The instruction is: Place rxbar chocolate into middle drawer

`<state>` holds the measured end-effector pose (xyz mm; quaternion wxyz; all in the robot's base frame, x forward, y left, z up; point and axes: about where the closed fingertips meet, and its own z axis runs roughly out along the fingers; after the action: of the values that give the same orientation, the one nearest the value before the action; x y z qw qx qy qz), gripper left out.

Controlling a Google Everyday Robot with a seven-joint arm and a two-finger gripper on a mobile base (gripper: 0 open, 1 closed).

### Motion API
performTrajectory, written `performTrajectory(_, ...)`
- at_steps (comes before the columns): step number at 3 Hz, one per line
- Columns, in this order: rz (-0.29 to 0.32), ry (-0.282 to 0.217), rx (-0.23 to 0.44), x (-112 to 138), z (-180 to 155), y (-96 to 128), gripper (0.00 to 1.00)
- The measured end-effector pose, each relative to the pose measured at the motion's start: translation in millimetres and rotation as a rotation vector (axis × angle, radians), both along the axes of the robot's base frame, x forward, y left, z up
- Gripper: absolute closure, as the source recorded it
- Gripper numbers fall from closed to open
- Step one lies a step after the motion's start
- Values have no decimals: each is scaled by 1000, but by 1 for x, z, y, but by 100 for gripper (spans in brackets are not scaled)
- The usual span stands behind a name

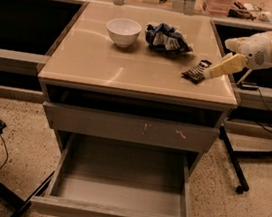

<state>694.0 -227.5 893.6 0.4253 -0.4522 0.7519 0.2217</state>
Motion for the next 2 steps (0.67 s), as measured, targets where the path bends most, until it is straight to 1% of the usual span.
performTrajectory(1, -117, -36, 96, 38, 3, -17, 0)
performTrajectory(2, -161, -71, 107, 53, 8, -21, 0)
